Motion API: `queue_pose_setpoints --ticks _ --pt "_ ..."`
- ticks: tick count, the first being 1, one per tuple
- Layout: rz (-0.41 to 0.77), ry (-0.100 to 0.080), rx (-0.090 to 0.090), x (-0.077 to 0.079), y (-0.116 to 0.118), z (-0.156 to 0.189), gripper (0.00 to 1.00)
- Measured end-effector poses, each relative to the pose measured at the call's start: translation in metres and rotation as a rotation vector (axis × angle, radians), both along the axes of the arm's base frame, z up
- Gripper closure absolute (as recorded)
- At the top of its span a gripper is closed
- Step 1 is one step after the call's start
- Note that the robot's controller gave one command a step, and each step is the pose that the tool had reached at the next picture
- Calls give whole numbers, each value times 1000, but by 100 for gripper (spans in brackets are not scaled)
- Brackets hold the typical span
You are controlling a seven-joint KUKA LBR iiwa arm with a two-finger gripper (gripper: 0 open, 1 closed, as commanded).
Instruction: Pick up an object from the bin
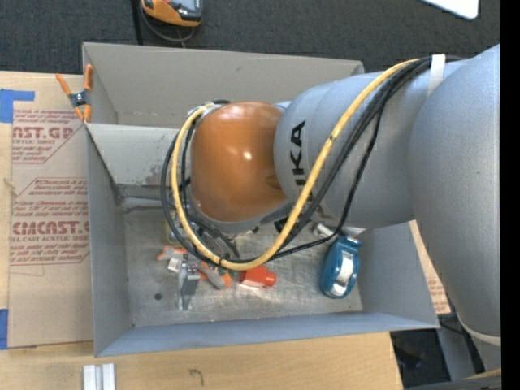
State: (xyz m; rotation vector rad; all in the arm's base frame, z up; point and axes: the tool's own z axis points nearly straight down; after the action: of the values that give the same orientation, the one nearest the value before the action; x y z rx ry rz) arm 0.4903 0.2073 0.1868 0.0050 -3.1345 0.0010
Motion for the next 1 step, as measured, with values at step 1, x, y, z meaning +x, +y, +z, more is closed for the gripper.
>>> queue_pose_setpoints --ticks 1 --pt "-2 -7 2 2 -1 4 0"
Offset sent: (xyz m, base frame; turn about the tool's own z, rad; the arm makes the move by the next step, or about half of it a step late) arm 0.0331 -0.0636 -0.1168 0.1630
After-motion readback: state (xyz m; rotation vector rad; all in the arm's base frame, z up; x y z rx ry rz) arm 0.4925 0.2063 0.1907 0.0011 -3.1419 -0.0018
